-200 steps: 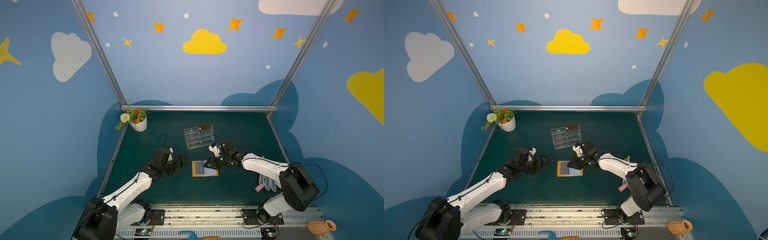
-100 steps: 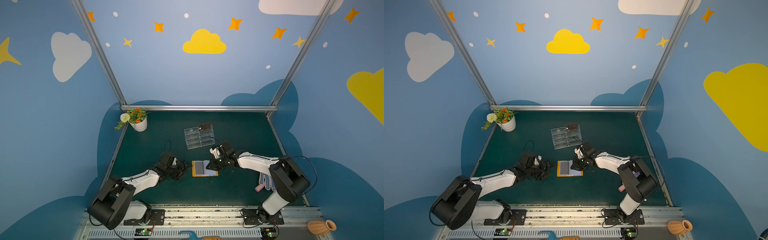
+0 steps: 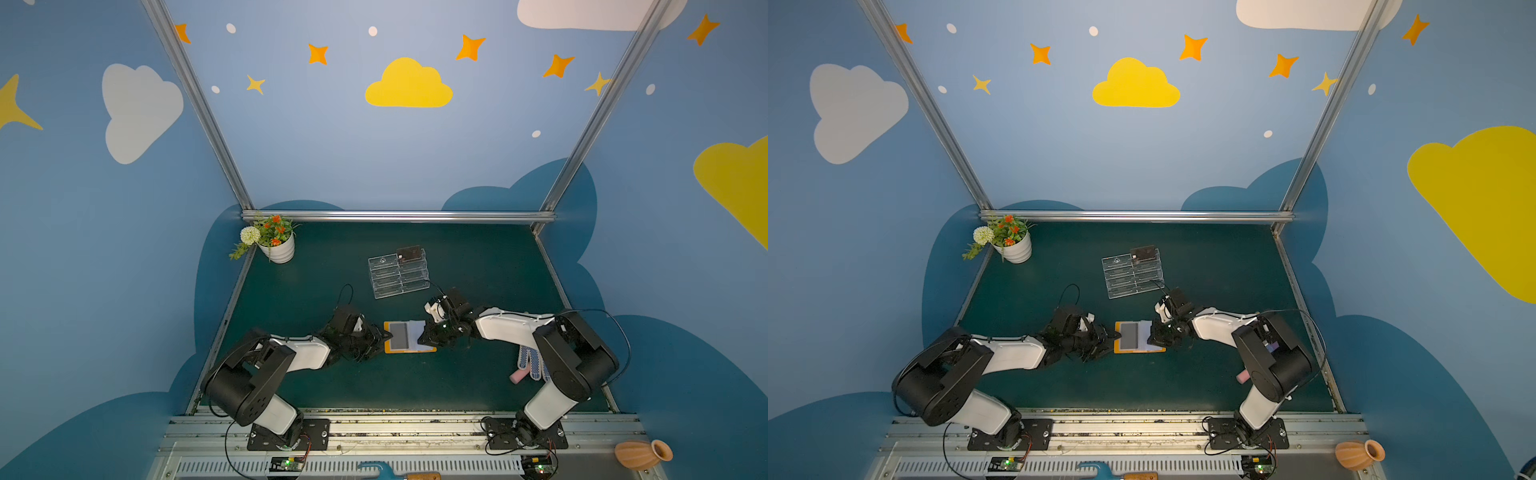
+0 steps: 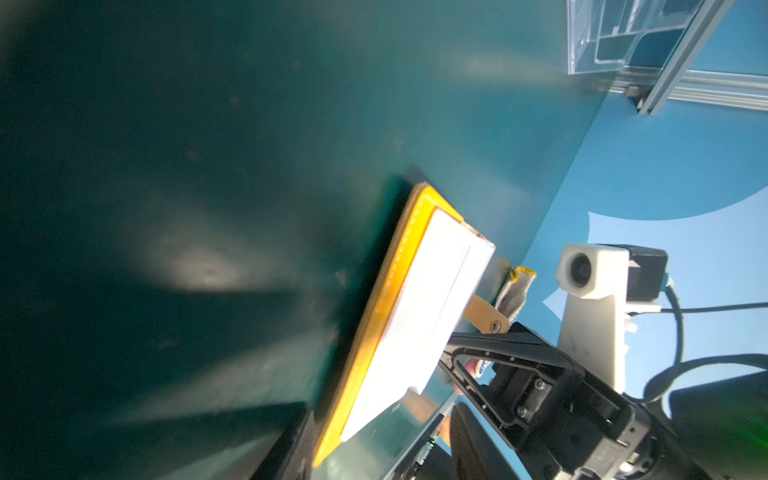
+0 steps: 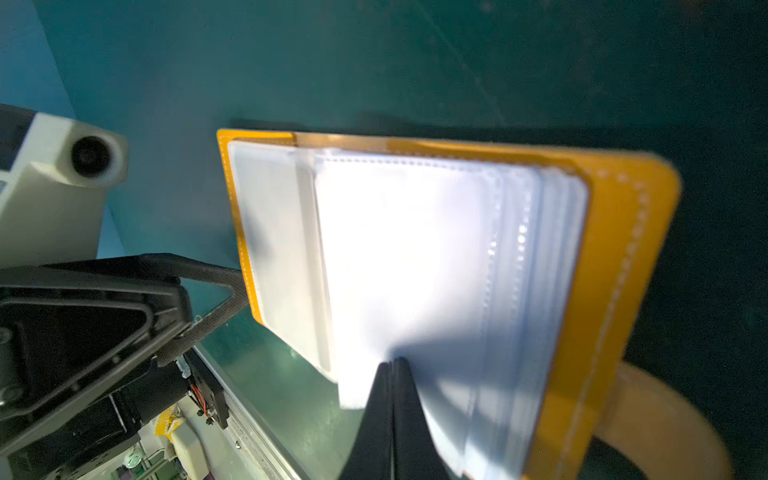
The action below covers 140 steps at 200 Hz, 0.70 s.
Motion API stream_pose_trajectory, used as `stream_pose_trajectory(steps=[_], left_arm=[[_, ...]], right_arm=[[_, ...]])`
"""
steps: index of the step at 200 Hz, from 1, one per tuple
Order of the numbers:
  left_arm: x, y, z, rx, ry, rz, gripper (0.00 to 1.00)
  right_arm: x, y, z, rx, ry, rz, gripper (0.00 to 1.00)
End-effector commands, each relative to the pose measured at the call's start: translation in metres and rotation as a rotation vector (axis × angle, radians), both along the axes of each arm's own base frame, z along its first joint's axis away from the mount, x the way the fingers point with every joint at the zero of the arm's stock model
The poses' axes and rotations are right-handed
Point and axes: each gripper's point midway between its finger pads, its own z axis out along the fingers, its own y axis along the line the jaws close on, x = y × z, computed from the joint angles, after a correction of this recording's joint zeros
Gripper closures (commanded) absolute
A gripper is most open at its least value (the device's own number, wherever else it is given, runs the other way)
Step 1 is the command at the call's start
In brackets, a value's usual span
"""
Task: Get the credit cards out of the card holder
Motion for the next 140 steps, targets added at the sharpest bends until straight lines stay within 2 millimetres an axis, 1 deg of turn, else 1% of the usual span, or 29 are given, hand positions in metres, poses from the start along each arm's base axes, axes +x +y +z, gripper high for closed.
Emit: stream_pose_trajectory(steps=[1, 47, 61, 84, 113, 140], left_arm=[[-0.003, 0.000, -0.011, 0.006, 0.013, 0.007, 0.56], [0.001, -0.006, -0.009, -0.020, -0.022, -0.003, 0.70], [0.001, -0.008, -0.008, -0.029, -0.032, -0.005, 0.71], [0.004, -0.011, -0.002, -0.052, -0.060, -0.013, 0.76], [0.009, -0.015, 0.010, -0.087, -0.108, -0.009, 0.79], [0.011, -0.018, 0.020, -0.111, -0.150, -0.018, 0.85]], right_arm=[[-0.005, -0.010, -0.014, -0.031, 0.025, -0.018, 1.00], [-0.007, -0.015, -0.018, -0.032, 0.034, -0.028, 1.00], [-0.007, -0.016, -0.018, -0.031, 0.034, -0.031, 1.00], [-0.007, -0.017, -0.019, -0.025, 0.037, -0.032, 1.00], [-0.006, -0.018, -0.018, -0.018, 0.038, -0.037, 1.00], [-0.006, -0.016, -0.017, -0.007, 0.038, -0.034, 1.00]])
